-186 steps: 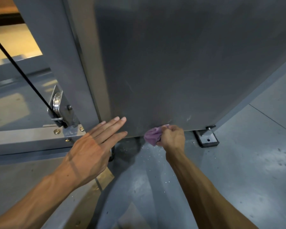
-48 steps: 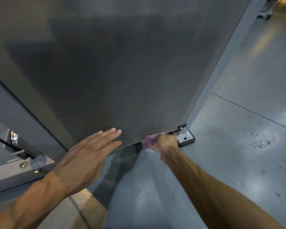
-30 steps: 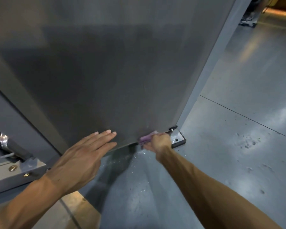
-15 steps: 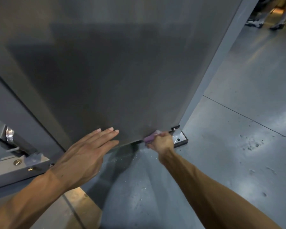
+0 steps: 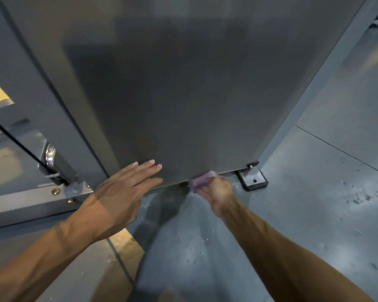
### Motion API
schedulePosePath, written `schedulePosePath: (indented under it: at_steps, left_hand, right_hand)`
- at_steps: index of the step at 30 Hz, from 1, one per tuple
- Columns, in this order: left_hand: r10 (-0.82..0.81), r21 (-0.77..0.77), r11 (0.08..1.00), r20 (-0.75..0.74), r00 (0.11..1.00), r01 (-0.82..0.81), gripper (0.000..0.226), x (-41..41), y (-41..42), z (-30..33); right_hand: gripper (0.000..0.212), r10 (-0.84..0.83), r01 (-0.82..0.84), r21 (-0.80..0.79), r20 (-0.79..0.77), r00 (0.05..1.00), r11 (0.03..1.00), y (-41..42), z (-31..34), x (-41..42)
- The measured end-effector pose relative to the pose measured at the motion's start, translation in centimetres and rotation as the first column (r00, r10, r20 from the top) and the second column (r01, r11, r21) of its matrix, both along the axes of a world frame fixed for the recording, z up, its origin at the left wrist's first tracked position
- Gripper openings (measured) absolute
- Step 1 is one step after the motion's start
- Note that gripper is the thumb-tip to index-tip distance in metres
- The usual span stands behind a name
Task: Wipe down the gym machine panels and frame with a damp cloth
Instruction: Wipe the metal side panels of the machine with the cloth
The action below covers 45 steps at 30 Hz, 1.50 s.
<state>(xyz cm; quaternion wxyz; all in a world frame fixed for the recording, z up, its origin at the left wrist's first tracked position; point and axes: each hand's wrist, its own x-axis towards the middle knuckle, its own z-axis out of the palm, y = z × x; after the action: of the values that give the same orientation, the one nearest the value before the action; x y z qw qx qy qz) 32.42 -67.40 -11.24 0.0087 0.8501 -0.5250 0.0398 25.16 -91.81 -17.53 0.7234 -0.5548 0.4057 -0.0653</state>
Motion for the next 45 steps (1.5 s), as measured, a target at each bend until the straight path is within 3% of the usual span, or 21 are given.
schedulePosePath:
  at_steps: [3, 6, 11, 13, 15, 19, 26, 32, 35, 38, 43, 45]
  left_hand:
    - [-0.001, -0.052, 0.999, -0.016, 1.0, 0.0, 0.071, -0.1, 0.2, -0.2]
    - [0.003, -0.126, 0.992, -0.03, 1.0, -0.007, 0.071, -0.3, 1.3, -0.3]
    - [0.022, -0.226, 0.973, -0.096, 0.995, -0.043, 0.062, -0.4, 5.0, 0.4]
    - [0.077, -0.267, 0.957, -0.137, 0.988, -0.112, 0.063, -0.6, 6.8, 0.2]
    - [0.133, -0.312, 0.932, -0.18, 0.975, -0.185, 0.062, -1.2, 8.4, -0.2]
    - [0.19, -0.364, 0.892, -0.233, 0.954, -0.267, 0.06, -1.8, 9.5, -0.7]
    - [0.33, -0.41, 0.801, -0.304, 0.894, -0.436, 0.06, -1.7, 11.1, -0.5]
    - [0.343, -0.398, 0.778, -0.379, 0.859, -0.486, 0.057, -2.1, 11.3, -1.3]
    - [0.358, -0.403, 0.764, -0.385, 0.851, -0.504, 0.056, -2.1, 11.5, -1.2]
    - [0.387, -0.393, 0.746, -0.4, 0.831, -0.537, 0.058, -2.1, 12.0, -1.2]
    - [0.428, -0.333, 0.695, -0.521, 0.739, -0.638, 0.052, -2.7, 11.2, -1.1]
    - [0.367, -0.319, 0.555, -0.735, 0.57, -0.768, 0.042, -2.8, 10.3, -1.2]
  right_hand:
    - [0.033, 0.112, -0.116, 0.129, 0.039, 0.993, 0.985, 5.7, 0.0, 1.3]
    - [0.031, 0.153, -0.156, 0.121, 0.027, 0.988, 0.98, 5.5, 0.8, 1.7]
    - [0.04, -0.034, 0.034, 0.021, -0.021, 0.999, 0.999, 2.5, 0.5, 0.9]
    - [0.028, -0.071, 0.073, 0.051, -0.036, 0.997, 0.996, 3.8, 0.2, 1.6]
    - [0.02, -0.017, 0.018, 0.129, -0.008, 1.0, 0.992, 6.7, 0.2, 2.2]
    - [0.027, 0.102, -0.115, 0.217, 0.069, 0.992, 0.969, 12.1, 1.0, 3.0]
    - [0.022, 0.045, -0.054, 0.099, 0.088, 0.995, 0.994, 10.4, 1.6, 1.9]
    - [0.028, 0.19, -0.202, 0.106, 0.114, 0.975, 0.974, 14.5, 2.9, 2.3]
    - [0.025, 0.104, -0.114, 0.139, 0.078, 0.992, 0.984, 13.1, 3.5, 2.2]
    - [0.031, 0.097, -0.1, 0.06, 0.053, 0.994, 0.993, 11.8, 3.6, 1.8]
    - [0.016, 0.368, -0.378, 0.092, 0.113, 0.923, 0.921, 14.5, 4.1, 1.9]
    - [0.015, 0.368, -0.383, 0.096, 0.146, 0.918, 0.919, 14.7, 4.2, 2.1]
